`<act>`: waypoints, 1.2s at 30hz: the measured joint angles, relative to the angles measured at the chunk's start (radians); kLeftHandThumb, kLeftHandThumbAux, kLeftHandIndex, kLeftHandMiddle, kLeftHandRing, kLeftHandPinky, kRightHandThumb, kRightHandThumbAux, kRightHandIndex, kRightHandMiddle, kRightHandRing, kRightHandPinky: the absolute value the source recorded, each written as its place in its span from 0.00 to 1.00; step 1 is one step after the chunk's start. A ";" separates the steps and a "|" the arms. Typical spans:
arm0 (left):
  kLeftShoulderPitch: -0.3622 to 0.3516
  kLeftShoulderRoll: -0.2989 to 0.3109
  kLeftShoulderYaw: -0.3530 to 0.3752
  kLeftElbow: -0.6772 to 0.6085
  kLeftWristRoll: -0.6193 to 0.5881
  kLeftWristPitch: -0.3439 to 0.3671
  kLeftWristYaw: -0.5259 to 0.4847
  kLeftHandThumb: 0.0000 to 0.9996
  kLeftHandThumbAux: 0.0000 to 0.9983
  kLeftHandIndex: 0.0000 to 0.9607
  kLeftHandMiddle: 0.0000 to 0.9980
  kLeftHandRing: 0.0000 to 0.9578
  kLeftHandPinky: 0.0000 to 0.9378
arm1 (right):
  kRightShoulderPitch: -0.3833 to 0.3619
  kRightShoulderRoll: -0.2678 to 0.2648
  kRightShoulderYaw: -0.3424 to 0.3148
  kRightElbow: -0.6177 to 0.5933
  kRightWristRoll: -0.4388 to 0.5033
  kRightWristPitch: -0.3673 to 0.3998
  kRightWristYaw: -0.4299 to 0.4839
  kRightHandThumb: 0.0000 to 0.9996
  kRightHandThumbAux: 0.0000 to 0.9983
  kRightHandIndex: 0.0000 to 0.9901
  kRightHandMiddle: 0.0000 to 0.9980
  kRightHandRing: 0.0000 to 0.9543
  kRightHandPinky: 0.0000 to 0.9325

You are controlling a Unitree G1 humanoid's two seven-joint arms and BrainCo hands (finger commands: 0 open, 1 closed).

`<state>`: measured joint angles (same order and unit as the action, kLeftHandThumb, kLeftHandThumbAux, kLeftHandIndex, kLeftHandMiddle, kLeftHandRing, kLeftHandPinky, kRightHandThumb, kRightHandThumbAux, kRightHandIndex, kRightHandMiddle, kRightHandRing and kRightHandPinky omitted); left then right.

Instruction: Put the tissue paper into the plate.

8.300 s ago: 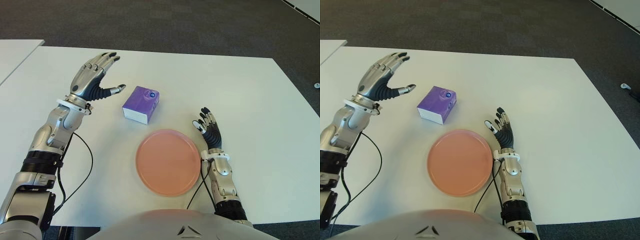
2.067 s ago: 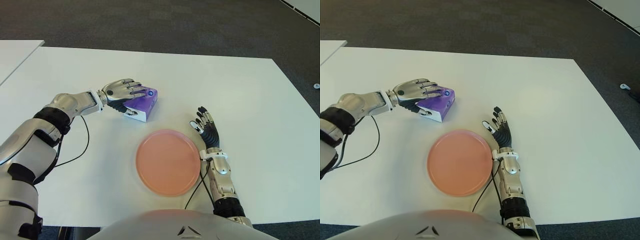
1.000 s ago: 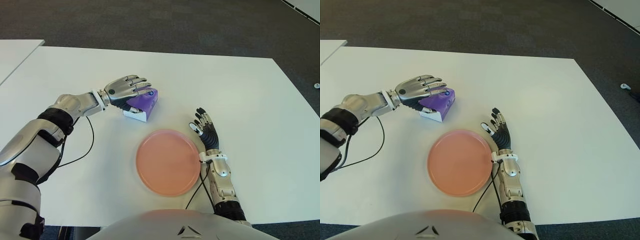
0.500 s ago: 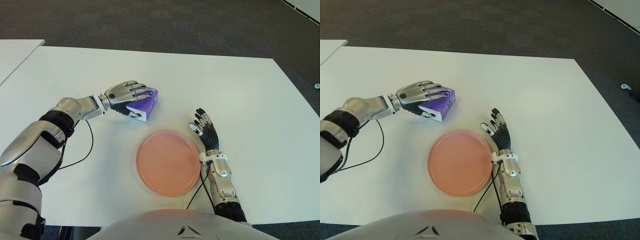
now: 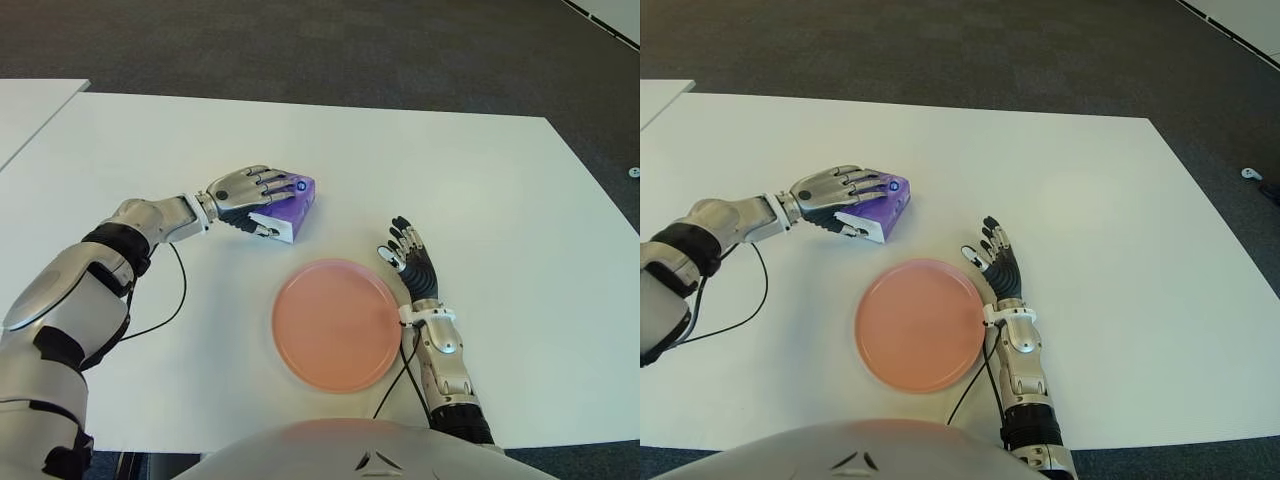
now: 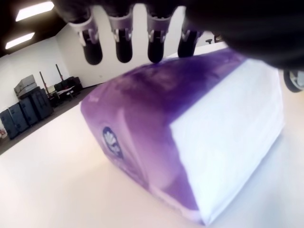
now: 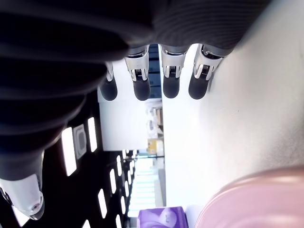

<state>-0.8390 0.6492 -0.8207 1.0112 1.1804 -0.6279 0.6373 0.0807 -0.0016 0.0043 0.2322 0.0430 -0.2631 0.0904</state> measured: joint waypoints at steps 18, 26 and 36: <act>-0.033 -0.055 -0.055 0.088 0.004 0.053 0.007 0.31 0.08 0.00 0.00 0.00 0.00 | 0.003 0.001 0.004 -0.019 0.001 0.027 0.011 0.00 0.60 0.00 0.00 0.00 0.00; -0.046 -0.069 -0.068 0.114 0.007 0.078 0.032 0.29 0.08 0.00 0.00 0.00 0.00 | 0.011 0.003 0.011 -0.036 0.001 0.042 0.011 0.00 0.60 0.00 0.00 0.00 0.00; -0.046 -0.077 -0.071 0.130 0.007 0.085 0.062 0.29 0.08 0.00 0.00 0.00 0.00 | 0.025 0.003 0.017 -0.059 0.000 0.056 0.005 0.00 0.61 0.00 0.00 0.00 0.00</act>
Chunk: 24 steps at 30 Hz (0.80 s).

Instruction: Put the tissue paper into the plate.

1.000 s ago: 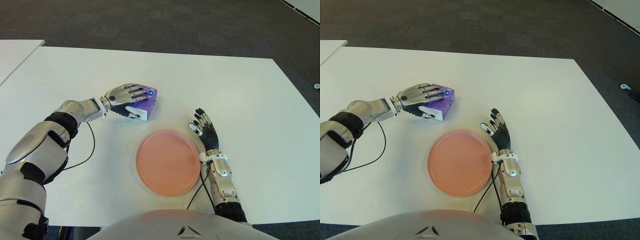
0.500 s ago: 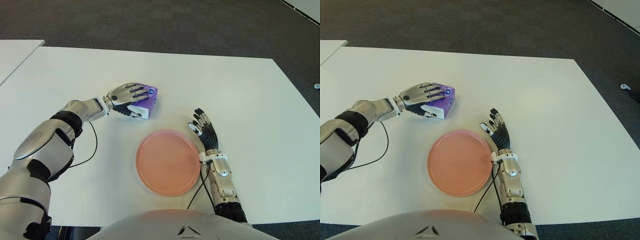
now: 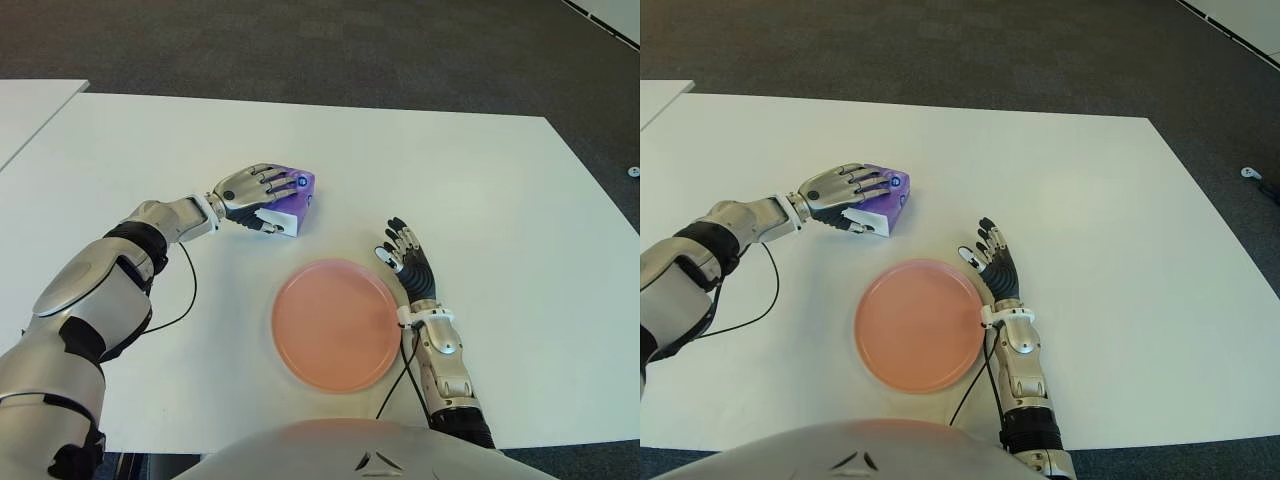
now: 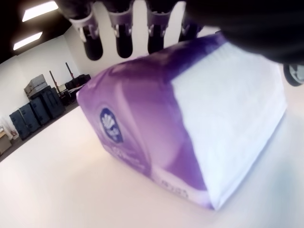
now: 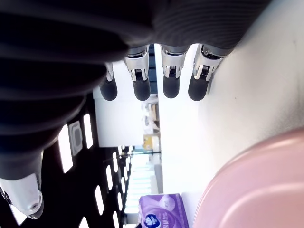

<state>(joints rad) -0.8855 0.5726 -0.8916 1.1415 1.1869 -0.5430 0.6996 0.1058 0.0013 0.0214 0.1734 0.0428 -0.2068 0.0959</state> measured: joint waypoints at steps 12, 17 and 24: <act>0.000 -0.023 -0.027 0.020 0.007 0.039 0.033 0.28 0.08 0.00 0.00 0.00 0.00 | 0.014 0.000 0.004 -0.027 0.000 0.022 -0.003 0.00 0.61 0.00 0.00 0.00 0.00; 0.000 -0.034 -0.046 0.042 0.013 0.060 0.060 0.28 0.08 0.00 0.00 0.00 0.00 | 0.019 0.000 0.008 -0.033 0.000 0.025 -0.003 0.00 0.61 0.00 0.00 0.00 0.00; -0.001 -0.041 -0.078 0.062 0.014 0.086 0.075 0.29 0.09 0.00 0.00 0.00 0.00 | 0.031 0.001 0.014 -0.050 0.000 0.036 -0.004 0.00 0.62 0.00 0.00 0.00 0.00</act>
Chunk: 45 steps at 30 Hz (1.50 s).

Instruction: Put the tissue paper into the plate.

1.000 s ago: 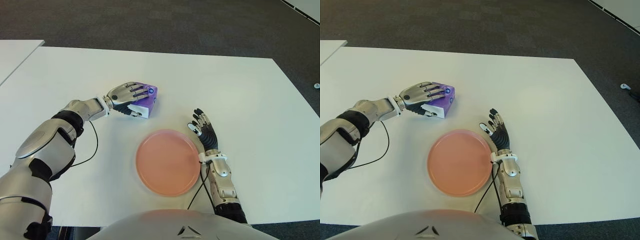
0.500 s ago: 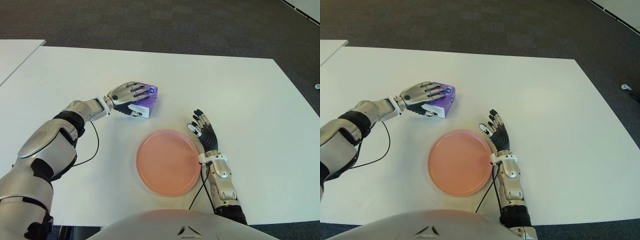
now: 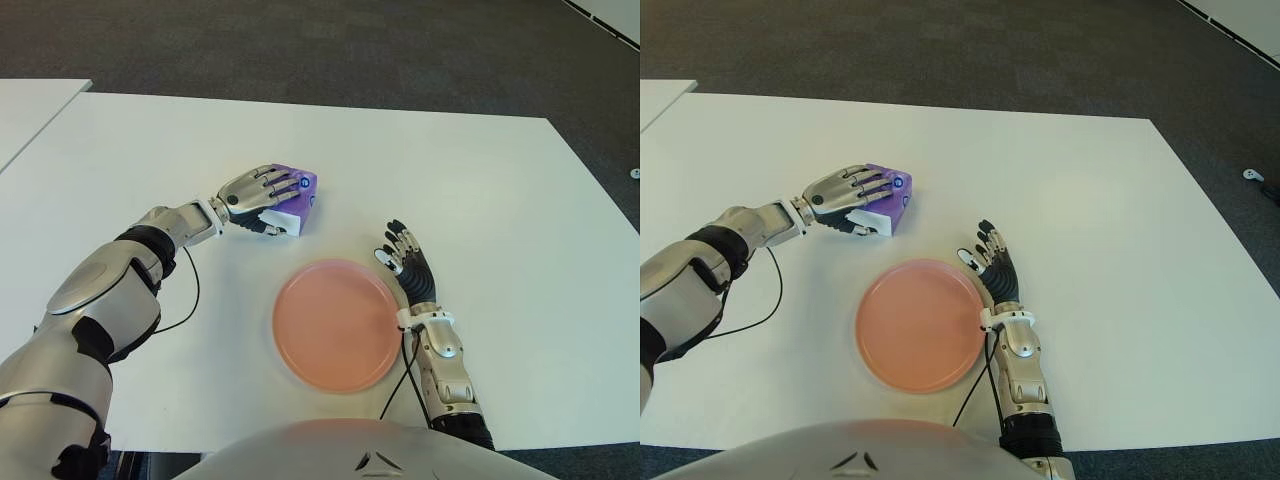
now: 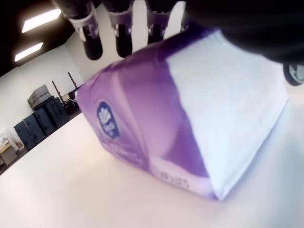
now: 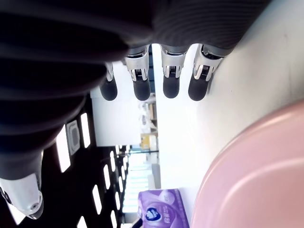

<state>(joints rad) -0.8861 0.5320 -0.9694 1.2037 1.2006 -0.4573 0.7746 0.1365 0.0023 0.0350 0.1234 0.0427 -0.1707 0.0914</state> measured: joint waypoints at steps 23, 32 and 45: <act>0.033 -0.072 -0.074 0.064 -0.002 0.190 0.077 0.28 0.12 0.00 0.00 0.00 0.00 | 0.012 -0.006 0.006 -0.003 0.001 0.000 0.016 0.00 0.60 0.00 0.00 0.00 0.00; 0.047 -0.083 -0.073 0.076 -0.010 0.220 0.103 0.26 0.14 0.00 0.00 0.00 0.00 | 0.013 -0.003 0.005 -0.003 0.001 0.000 0.015 0.00 0.61 0.00 0.00 0.00 0.00; 0.049 -0.089 -0.073 0.085 -0.016 0.225 0.117 0.25 0.15 0.00 0.00 0.00 0.00 | 0.015 -0.003 0.005 -0.006 0.001 0.000 0.015 0.00 0.60 0.00 0.00 0.00 0.00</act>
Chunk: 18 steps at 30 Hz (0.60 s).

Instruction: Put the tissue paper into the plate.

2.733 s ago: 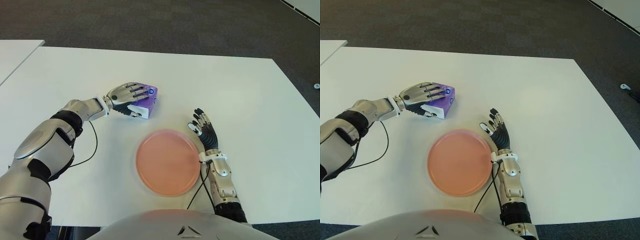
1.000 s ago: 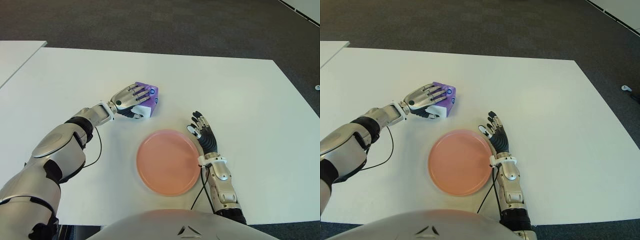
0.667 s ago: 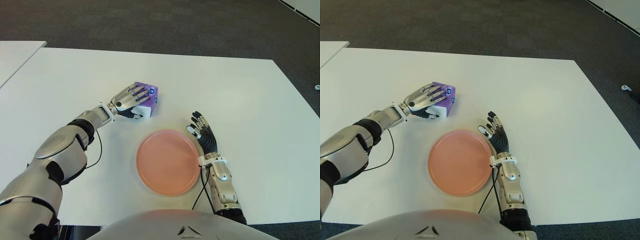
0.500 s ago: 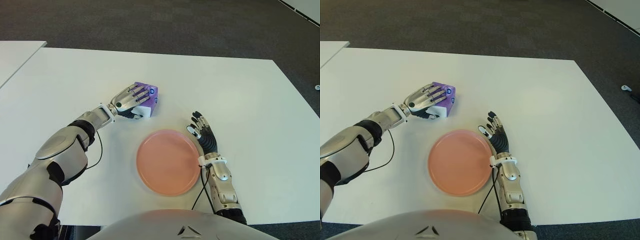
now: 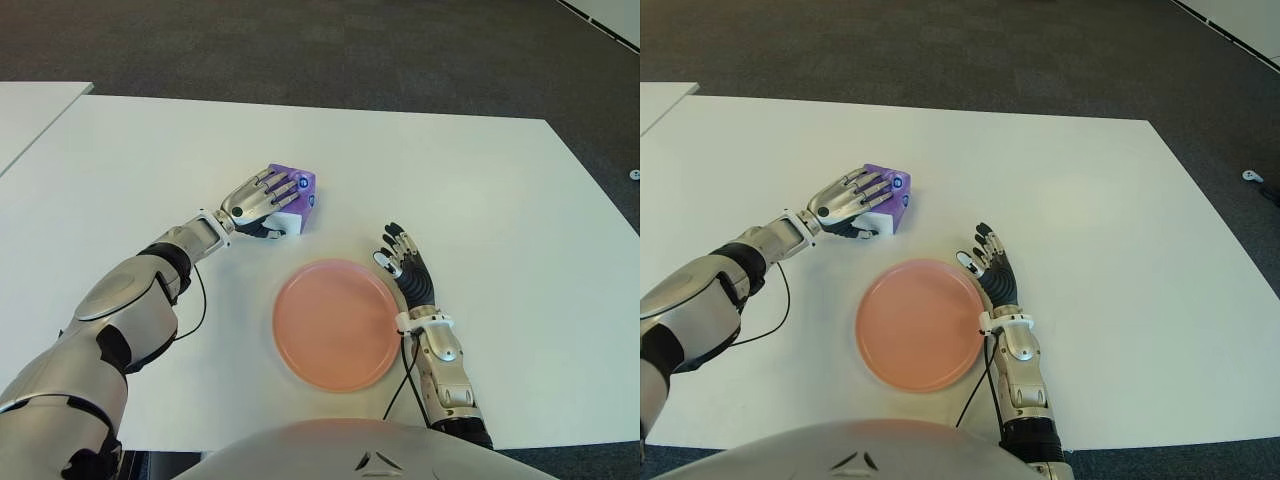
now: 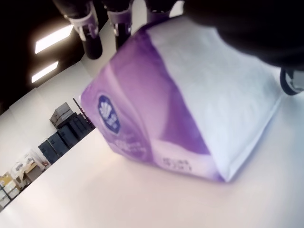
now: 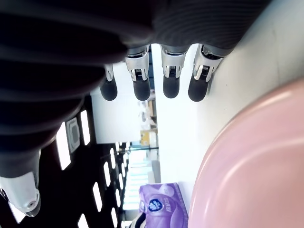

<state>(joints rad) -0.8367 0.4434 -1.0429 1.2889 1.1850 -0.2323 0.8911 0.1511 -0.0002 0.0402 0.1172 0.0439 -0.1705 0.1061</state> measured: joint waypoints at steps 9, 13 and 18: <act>0.001 -0.001 0.005 0.007 -0.016 -0.020 0.005 0.36 0.29 0.01 0.05 0.07 0.12 | 0.004 0.001 0.002 -0.004 0.000 0.000 0.000 0.00 0.60 0.00 0.00 0.00 0.00; 0.003 -0.004 0.009 0.012 -0.032 -0.033 0.015 0.47 0.38 0.11 0.15 0.19 0.27 | 0.005 0.001 0.002 -0.005 0.000 0.000 0.000 0.00 0.60 0.00 0.00 0.00 0.00; 0.007 -0.020 0.021 0.016 -0.054 -0.034 0.036 0.65 0.51 0.31 0.38 0.42 0.51 | 0.005 0.000 0.002 -0.006 0.000 0.000 0.000 0.00 0.60 0.00 0.00 0.00 0.00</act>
<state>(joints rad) -0.8292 0.4236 -1.0223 1.3047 1.1312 -0.2668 0.9269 0.1564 -0.0005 0.0422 0.1116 0.0435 -0.1704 0.1062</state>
